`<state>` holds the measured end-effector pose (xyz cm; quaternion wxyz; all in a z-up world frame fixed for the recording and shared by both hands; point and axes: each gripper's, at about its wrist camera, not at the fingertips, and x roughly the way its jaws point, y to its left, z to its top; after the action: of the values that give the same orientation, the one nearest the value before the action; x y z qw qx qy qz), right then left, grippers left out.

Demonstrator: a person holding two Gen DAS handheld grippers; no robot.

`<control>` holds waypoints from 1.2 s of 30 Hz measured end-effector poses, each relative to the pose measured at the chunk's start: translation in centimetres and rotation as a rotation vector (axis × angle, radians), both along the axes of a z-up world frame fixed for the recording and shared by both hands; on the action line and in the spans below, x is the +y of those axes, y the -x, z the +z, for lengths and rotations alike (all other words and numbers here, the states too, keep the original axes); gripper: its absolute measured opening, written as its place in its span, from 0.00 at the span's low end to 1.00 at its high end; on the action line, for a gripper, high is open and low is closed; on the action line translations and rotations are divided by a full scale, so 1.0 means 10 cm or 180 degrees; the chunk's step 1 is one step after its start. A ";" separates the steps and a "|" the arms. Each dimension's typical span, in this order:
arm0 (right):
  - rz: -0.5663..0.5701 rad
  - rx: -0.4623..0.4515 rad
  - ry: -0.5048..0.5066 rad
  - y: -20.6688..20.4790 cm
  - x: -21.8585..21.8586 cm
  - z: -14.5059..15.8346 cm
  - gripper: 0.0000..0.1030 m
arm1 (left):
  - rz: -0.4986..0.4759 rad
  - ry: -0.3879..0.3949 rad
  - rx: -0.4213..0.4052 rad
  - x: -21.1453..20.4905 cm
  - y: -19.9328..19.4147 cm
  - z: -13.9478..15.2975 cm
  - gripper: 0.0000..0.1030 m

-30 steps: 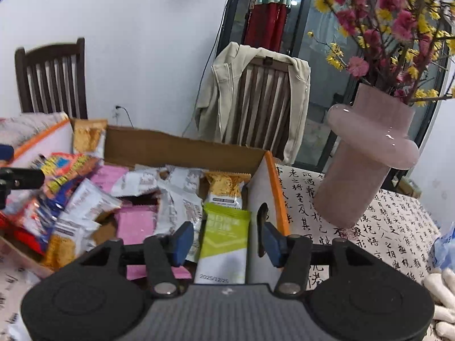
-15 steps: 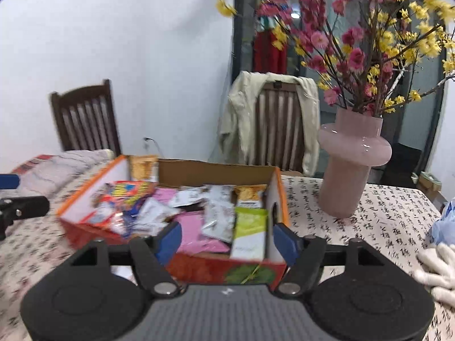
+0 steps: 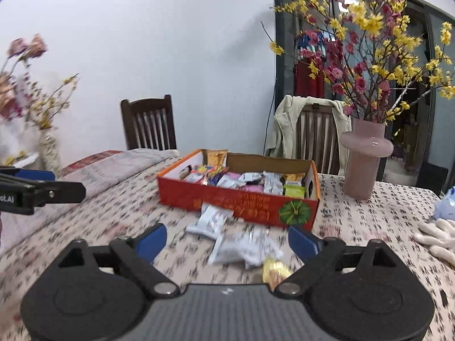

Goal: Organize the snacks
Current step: 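Move both tools back over the remaining white packets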

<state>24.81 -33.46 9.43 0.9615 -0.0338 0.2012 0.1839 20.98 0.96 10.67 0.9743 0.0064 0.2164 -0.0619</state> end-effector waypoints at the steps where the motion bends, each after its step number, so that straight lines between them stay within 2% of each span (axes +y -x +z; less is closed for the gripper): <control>1: 0.0006 0.0017 0.0007 0.12 -0.03 -0.04 0.91 | 0.0020 -0.0018 0.0036 0.00 0.10 -0.04 1.00; 6: 0.0005 0.0208 -0.0031 0.58 -0.19 -0.29 0.92 | 0.0145 -0.0167 0.0230 -0.01 0.48 -0.25 1.00; 9: -0.0036 0.0260 -0.0027 0.79 -0.26 -0.39 0.92 | 0.0194 -0.0128 0.0245 0.03 0.65 -0.29 1.00; 16: -0.0025 0.0271 -0.0080 1.01 -0.32 -0.49 0.94 | 0.0158 -0.0121 0.0368 0.00 0.74 -0.40 1.00; 27: -0.0060 0.0383 -0.0055 0.81 -0.31 -0.53 0.94 | 0.0105 -0.0090 0.0520 -0.01 0.43 -0.50 1.00; 36: -0.0013 0.0445 0.0170 0.29 -0.11 -0.48 0.94 | 0.0086 0.0033 0.0647 0.11 -0.14 -0.59 1.00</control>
<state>21.88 -34.56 4.62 0.9443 -0.0461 0.2728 0.1784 22.40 2.07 4.74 0.9481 -0.0078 0.3139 -0.0502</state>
